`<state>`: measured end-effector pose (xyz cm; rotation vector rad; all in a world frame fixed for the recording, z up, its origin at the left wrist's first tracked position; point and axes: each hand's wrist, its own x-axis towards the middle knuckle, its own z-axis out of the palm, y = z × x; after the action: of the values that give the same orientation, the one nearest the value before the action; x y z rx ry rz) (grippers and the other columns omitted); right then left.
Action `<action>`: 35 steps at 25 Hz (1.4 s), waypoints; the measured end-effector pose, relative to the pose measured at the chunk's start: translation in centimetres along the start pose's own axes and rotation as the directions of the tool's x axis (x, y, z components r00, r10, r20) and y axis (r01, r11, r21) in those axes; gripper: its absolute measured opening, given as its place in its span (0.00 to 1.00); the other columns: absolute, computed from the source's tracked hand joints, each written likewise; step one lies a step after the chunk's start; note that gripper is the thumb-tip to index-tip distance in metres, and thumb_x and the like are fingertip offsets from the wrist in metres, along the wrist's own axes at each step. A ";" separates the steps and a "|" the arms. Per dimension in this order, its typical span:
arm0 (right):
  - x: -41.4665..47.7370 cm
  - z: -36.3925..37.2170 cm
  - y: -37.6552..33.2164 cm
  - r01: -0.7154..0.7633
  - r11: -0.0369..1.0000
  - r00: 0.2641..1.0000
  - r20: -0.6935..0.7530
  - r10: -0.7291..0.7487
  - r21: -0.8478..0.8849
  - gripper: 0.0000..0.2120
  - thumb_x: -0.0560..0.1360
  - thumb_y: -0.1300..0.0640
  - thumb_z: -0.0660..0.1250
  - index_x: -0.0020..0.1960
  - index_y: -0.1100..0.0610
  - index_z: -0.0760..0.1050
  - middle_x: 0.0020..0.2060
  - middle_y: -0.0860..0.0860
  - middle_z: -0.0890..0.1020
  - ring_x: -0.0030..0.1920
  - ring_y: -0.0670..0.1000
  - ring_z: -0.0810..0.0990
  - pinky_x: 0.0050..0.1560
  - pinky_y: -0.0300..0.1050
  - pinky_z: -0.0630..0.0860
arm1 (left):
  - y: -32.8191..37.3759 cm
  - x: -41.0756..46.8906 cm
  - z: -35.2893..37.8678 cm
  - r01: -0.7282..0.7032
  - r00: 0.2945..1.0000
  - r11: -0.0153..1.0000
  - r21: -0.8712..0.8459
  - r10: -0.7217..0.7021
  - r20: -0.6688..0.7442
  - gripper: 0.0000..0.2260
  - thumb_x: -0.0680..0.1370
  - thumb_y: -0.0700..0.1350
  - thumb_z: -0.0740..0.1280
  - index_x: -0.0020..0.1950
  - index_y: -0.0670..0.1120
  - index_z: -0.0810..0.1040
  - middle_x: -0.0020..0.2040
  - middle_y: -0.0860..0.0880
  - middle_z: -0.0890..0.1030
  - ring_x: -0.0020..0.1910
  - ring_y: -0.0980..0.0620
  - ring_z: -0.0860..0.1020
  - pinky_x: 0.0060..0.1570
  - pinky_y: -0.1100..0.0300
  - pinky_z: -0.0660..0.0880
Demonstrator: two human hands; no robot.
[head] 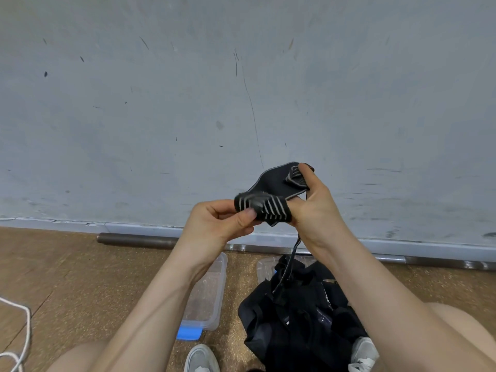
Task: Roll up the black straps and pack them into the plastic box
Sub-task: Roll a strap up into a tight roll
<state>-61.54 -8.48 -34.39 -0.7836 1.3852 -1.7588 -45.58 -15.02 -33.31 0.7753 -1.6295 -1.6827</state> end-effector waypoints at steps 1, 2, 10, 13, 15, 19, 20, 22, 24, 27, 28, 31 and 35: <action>-0.2 0.4 0.2 0.013 0.999 1.000 0.015 -0.012 -0.036 0.41 0.69 0.68 0.77 0.77 0.53 0.62 0.60 0.50 0.81 0.57 0.52 0.83 0.56 0.53 0.81 | -0.1 0.1 0.2 0.020 0.998 0.999 -0.033 -0.022 -0.051 0.08 0.68 0.43 0.73 0.46 0.41 0.83 0.43 0.42 0.86 0.44 0.47 0.85 0.46 0.57 0.82; -0.3 0.7 0.3 0.025 0.999 1.000 0.016 -0.024 -0.040 0.41 0.71 0.65 0.76 0.78 0.53 0.61 0.63 0.51 0.80 0.58 0.52 0.83 0.58 0.54 0.81 | -0.2 0.0 0.5 0.033 0.994 0.999 -0.043 -0.037 -0.102 0.07 0.70 0.41 0.73 0.46 0.41 0.81 0.40 0.42 0.86 0.40 0.48 0.85 0.43 0.58 0.83; -0.8 1.1 0.4 -0.002 1.000 0.999 0.042 0.002 0.008 0.42 0.68 0.64 0.78 0.77 0.51 0.62 0.63 0.53 0.80 0.58 0.53 0.83 0.58 0.58 0.80 | 0.4 -0.4 0.8 0.015 0.985 1.000 0.009 -0.014 -0.171 0.16 0.77 0.33 0.68 0.52 0.51 0.65 0.36 0.44 0.84 0.29 0.49 0.81 0.32 0.61 0.79; -0.6 0.8 0.5 0.013 0.999 1.000 0.017 -0.013 0.029 0.39 0.69 0.73 0.74 0.75 0.53 0.65 0.55 0.49 0.83 0.54 0.54 0.84 0.54 0.53 0.82 | 0.7 -0.4 0.0 0.019 1.000 0.998 -0.066 -0.018 0.010 0.12 0.75 0.35 0.70 0.51 0.48 0.72 0.41 0.43 0.83 0.34 0.47 0.84 0.36 0.59 0.81; -0.6 0.6 0.0 -0.001 0.998 1.000 0.026 -0.001 0.070 0.37 0.69 0.74 0.73 0.73 0.55 0.67 0.54 0.49 0.83 0.53 0.54 0.85 0.53 0.52 0.83 | 0.9 -0.3 -1.0 0.009 0.984 0.997 -0.081 0.005 0.176 0.13 0.70 0.34 0.74 0.51 0.47 0.80 0.48 0.43 0.83 0.42 0.43 0.85 0.44 0.57 0.81; -0.8 0.5 -0.3 -0.064 0.989 0.996 0.065 0.056 0.133 0.40 0.69 0.75 0.72 0.76 0.57 0.63 0.59 0.56 0.81 0.53 0.56 0.85 0.54 0.54 0.82 | 1.1 -0.3 -1.3 -0.079 0.985 0.996 0.050 0.070 0.159 0.13 0.66 0.34 0.73 0.48 0.44 0.84 0.46 0.42 0.86 0.44 0.44 0.86 0.46 0.58 0.82; -0.9 0.5 -0.3 -0.068 0.988 0.996 0.074 0.058 0.136 0.39 0.69 0.75 0.72 0.75 0.58 0.64 0.58 0.56 0.82 0.52 0.56 0.85 0.53 0.53 0.82 | 1.1 -0.3 -1.1 -0.080 0.988 0.996 0.049 0.073 0.134 0.12 0.66 0.35 0.73 0.47 0.44 0.84 0.44 0.42 0.86 0.42 0.45 0.86 0.45 0.57 0.82; -1.0 0.5 -0.3 -0.066 0.988 0.995 0.077 0.056 0.136 0.37 0.69 0.76 0.71 0.74 0.58 0.66 0.57 0.57 0.82 0.51 0.56 0.85 0.52 0.52 0.82 | 1.0 -0.2 -0.9 -0.090 0.991 0.995 0.049 0.085 0.100 0.10 0.66 0.36 0.72 0.46 0.43 0.84 0.42 0.42 0.86 0.40 0.45 0.85 0.44 0.57 0.83; -1.1 0.6 -0.4 -0.052 0.991 0.996 0.078 0.042 0.124 0.37 0.69 0.76 0.71 0.75 0.58 0.65 0.57 0.57 0.82 0.52 0.57 0.85 0.53 0.54 0.82 | 0.8 0.0 -0.8 -0.100 0.994 0.992 0.072 0.095 0.061 0.09 0.66 0.37 0.72 0.45 0.42 0.84 0.41 0.41 0.85 0.41 0.45 0.85 0.45 0.58 0.82; -1.3 1.0 -0.3 -0.016 0.997 0.999 0.048 0.012 0.072 0.42 0.70 0.77 0.70 0.78 0.53 0.61 0.63 0.56 0.80 0.57 0.55 0.84 0.58 0.57 0.80 | 0.3 0.0 -0.1 -0.083 0.996 0.993 0.088 0.084 -0.011 0.09 0.67 0.41 0.72 0.46 0.41 0.83 0.45 0.37 0.84 0.48 0.40 0.84 0.51 0.54 0.82; -1.4 1.2 -0.3 0.002 0.998 0.999 0.036 -0.005 0.057 0.42 0.71 0.77 0.69 0.78 0.52 0.60 0.63 0.54 0.80 0.57 0.53 0.83 0.58 0.55 0.80 | 0.2 -0.1 0.2 -0.073 0.996 0.994 0.076 0.076 -0.040 0.10 0.67 0.42 0.73 0.46 0.41 0.83 0.45 0.38 0.84 0.48 0.40 0.84 0.50 0.54 0.82; -1.6 1.3 -0.7 0.032 0.998 0.999 0.035 -0.033 0.053 0.40 0.73 0.75 0.67 0.78 0.51 0.60 0.61 0.50 0.81 0.57 0.50 0.83 0.57 0.48 0.80 | 0.0 0.0 0.7 -0.072 0.988 0.996 0.052 0.078 -0.131 0.06 0.70 0.40 0.74 0.45 0.40 0.82 0.40 0.42 0.85 0.43 0.43 0.85 0.46 0.56 0.82; -2.2 1.4 -1.0 0.044 0.999 0.996 0.076 -0.042 -0.019 0.41 0.71 0.73 0.72 0.77 0.51 0.62 0.60 0.44 0.80 0.56 0.45 0.83 0.57 0.43 0.80 | 0.1 0.0 1.0 -0.064 0.972 0.997 0.048 0.073 -0.222 0.09 0.75 0.32 0.69 0.43 0.45 0.75 0.33 0.46 0.82 0.32 0.50 0.82 0.39 0.58 0.80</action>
<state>-59.41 -7.15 -33.13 -0.8882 1.3479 -1.7321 -46.34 -14.42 -33.17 0.8851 -1.5195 -1.4614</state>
